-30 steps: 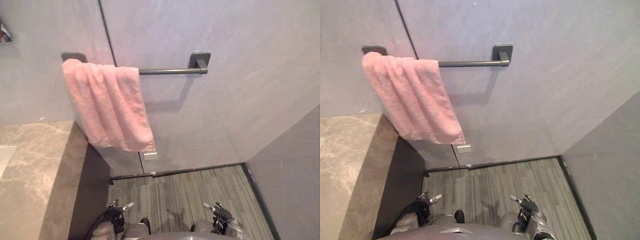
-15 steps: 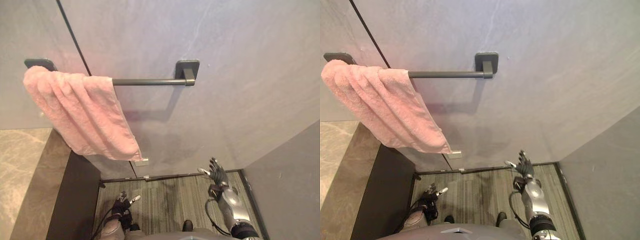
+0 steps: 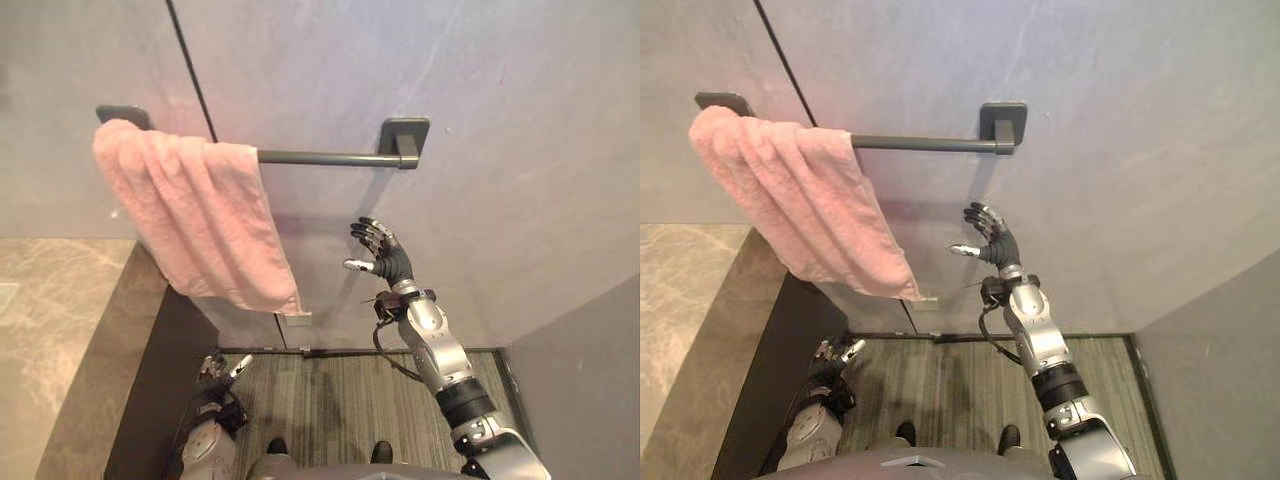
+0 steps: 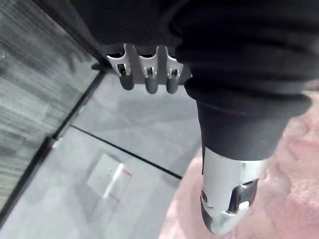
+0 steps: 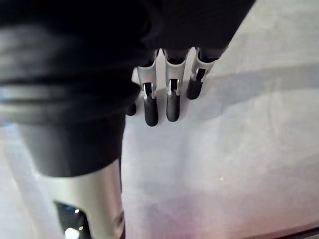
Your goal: Organize washtable
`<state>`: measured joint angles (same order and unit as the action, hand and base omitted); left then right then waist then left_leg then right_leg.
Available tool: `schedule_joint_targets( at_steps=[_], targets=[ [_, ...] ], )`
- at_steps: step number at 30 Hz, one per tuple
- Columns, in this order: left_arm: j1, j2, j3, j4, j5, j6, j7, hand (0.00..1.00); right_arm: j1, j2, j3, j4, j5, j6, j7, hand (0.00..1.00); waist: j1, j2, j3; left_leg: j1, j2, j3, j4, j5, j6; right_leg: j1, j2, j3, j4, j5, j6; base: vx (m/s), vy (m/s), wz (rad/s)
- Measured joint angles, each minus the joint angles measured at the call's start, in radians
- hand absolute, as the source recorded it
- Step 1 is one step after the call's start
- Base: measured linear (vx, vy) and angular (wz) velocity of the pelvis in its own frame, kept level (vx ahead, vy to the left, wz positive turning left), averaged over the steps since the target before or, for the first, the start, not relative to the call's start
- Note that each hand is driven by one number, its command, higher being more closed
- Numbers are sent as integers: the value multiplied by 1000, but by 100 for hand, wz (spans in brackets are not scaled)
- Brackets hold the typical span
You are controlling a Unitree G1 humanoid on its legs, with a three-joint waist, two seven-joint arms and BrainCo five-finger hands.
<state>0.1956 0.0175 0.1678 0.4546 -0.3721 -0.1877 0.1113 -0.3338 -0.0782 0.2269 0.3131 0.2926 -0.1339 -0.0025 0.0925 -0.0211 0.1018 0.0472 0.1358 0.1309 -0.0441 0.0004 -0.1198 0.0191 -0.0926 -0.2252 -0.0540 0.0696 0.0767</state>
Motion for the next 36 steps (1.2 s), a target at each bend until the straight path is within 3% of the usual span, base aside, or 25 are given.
schedule_joint_targets(
  at_steps=[9,14,17,19,26,27,36],
  targets=[
    [1,-40,-52,-124,-79,-21,13,0,-195,-1,48,49,44,-13,-31,0,16,22,-9,-16,3,-39,-8,21,-2,11,3,-40,-8,6,-7,-29,-7,14],
    [3,-44,-98,-152,-87,-21,14,0,-215,15,105,57,73,-8,-31,0,31,22,-9,-32,5,-65,-15,32,-3,9,6,-65,-10,5,-8,-18,-9,16],
    [8,-44,-124,-183,-83,-20,12,0,-314,36,131,150,81,-8,-16,0,38,22,-9,-36,8,-76,-26,41,-6,8,11,-76,-15,7,-9,-15,-14,12],
    [8,-45,-140,-216,-83,-21,10,0,-324,49,140,156,82,-8,-19,0,59,22,-9,-41,10,-82,-26,45,-8,10,14,-84,-22,8,-13,0,-20,10],
    [9,-44,-136,-266,-88,-22,20,0,-325,65,213,211,82,-5,-5,0,67,21,-9,-48,11,-91,-30,49,-10,11,16,-94,-28,9,-13,6,-8,3],
    [8,-44,-135,-287,-88,-23,21,0,-325,65,214,224,82,-4,2,100,71,21,-9,-50,11,-93,-29,49,-10,11,16,-96,-29,9,-13,5,-6,5],
    [8,-42,-74,-396,-88,-55,55,0,-335,88,251,282,82,16,13,100,85,19,-7,-64,11,-112,-25,50,-11,11,18,-115,-34,8,-15,1,-5,6]
  ],
)
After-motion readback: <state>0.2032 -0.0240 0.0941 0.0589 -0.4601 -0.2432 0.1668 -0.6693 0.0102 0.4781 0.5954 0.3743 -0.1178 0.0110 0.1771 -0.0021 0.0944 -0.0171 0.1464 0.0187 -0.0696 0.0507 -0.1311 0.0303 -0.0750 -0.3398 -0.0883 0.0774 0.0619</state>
